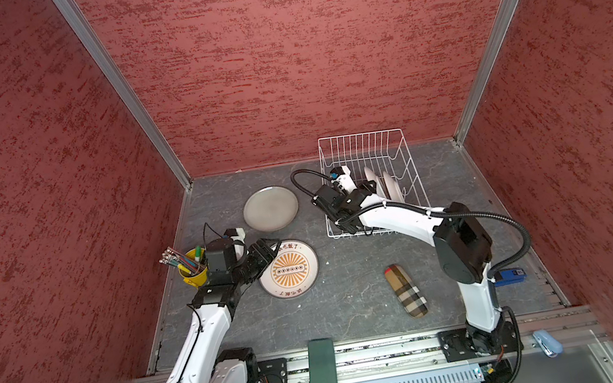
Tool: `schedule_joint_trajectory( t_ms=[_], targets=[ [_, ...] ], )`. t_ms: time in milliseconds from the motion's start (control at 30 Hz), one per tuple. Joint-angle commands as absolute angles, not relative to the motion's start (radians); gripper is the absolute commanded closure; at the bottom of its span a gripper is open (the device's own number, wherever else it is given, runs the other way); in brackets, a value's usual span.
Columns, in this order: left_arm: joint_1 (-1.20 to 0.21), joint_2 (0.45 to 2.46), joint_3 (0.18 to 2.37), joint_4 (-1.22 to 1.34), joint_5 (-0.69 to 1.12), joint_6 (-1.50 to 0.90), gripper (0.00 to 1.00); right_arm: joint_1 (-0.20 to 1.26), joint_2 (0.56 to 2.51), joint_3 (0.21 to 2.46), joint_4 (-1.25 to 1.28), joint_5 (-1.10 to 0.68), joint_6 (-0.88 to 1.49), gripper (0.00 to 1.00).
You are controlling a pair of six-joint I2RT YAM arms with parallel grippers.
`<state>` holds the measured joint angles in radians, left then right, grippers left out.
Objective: Unload the plates from the dish rack
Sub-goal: Pick up the plate from the dish rack.
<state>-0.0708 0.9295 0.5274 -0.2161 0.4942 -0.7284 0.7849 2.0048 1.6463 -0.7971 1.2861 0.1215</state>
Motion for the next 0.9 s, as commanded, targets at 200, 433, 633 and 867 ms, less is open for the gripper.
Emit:
schedule_joint_trajectory(
  t_ms=[200,433,633,867],
  targets=[
    [-0.122,0.984,0.579,-0.109,0.447,-0.743,0.26,0.844,1.887,1.622,-0.485,1.378,-0.079,1.00],
    [-0.182,1.053,0.616,-0.062,0.417,-0.743,0.26,0.868,1.803,1.534,-0.166,1.423,-0.321,1.00],
    [-0.225,1.084,0.630,-0.017,0.376,-0.748,0.26,0.889,1.743,1.398,0.409,1.449,-0.777,1.00],
    [-0.253,1.120,0.659,0.057,0.414,-0.779,0.26,0.894,1.687,1.410,0.430,1.427,-0.763,1.00]
  ],
)
